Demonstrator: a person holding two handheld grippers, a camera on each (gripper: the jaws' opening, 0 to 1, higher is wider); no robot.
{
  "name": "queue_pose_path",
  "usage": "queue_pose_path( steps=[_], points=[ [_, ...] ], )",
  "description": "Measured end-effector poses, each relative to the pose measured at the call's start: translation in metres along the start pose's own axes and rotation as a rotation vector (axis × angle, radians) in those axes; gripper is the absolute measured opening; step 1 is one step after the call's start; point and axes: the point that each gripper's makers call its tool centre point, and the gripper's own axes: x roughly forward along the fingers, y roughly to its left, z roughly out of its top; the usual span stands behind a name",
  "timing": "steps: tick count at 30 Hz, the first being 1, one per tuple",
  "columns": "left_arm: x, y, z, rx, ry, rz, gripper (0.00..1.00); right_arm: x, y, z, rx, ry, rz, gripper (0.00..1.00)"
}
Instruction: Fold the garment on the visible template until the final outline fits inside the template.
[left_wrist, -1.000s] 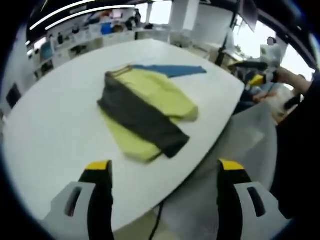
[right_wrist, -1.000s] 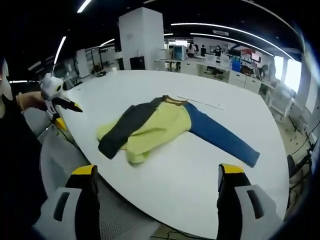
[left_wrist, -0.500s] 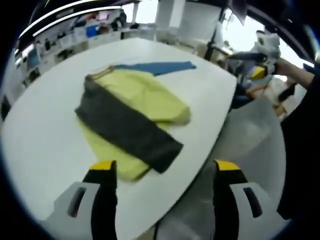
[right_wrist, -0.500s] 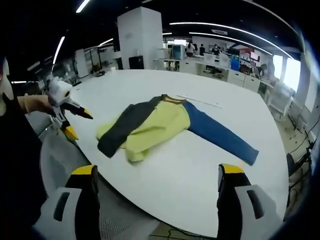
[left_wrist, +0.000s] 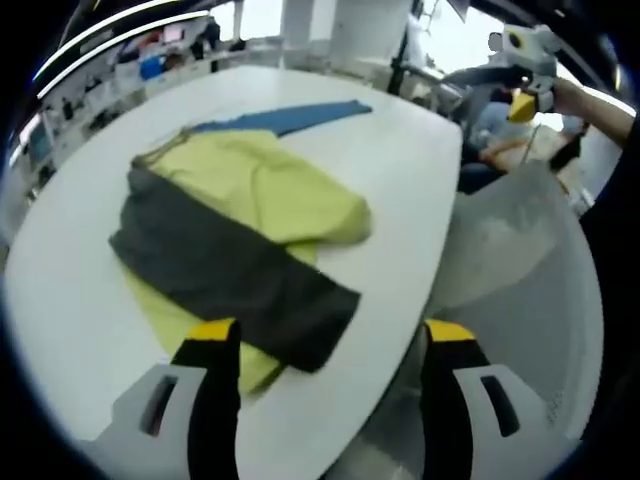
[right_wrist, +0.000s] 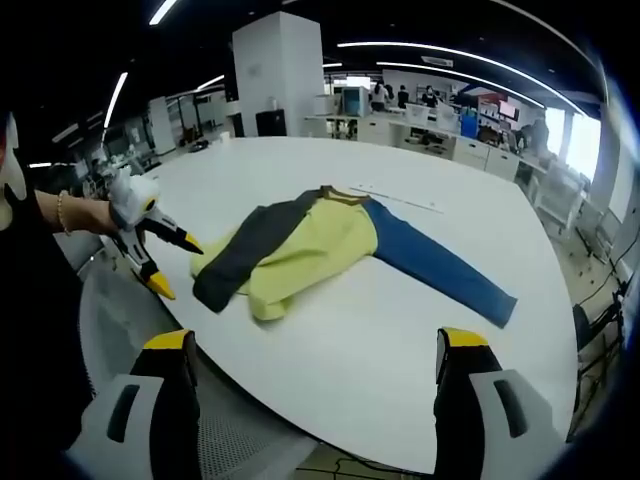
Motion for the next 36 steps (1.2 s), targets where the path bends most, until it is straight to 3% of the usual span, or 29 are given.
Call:
queue_pose_path(
  steps=[18, 24, 30, 36],
  points=[
    [0.03, -0.007, 0.006, 0.06, 0.003, -0.022, 0.56, 0.0, -0.002, -0.006, 0.019, 0.005, -0.005, 0.97],
    [0.037, -0.015, 0.011, 0.043, -0.031, -0.052, 0.42, 0.0, -0.004, -0.006, 0.023, 0.003, -0.008, 0.97],
    [0.046, -0.022, 0.01, 0.059, -0.028, -0.076, 0.27, 0.0, -0.005, -0.006, 0.026, 0.003, -0.009, 0.97],
    [0.051, -0.025, 0.008, 0.079, -0.012, -0.083, 0.27, 0.001, -0.006, -0.008, 0.028, 0.006, -0.009, 0.97]
  ],
)
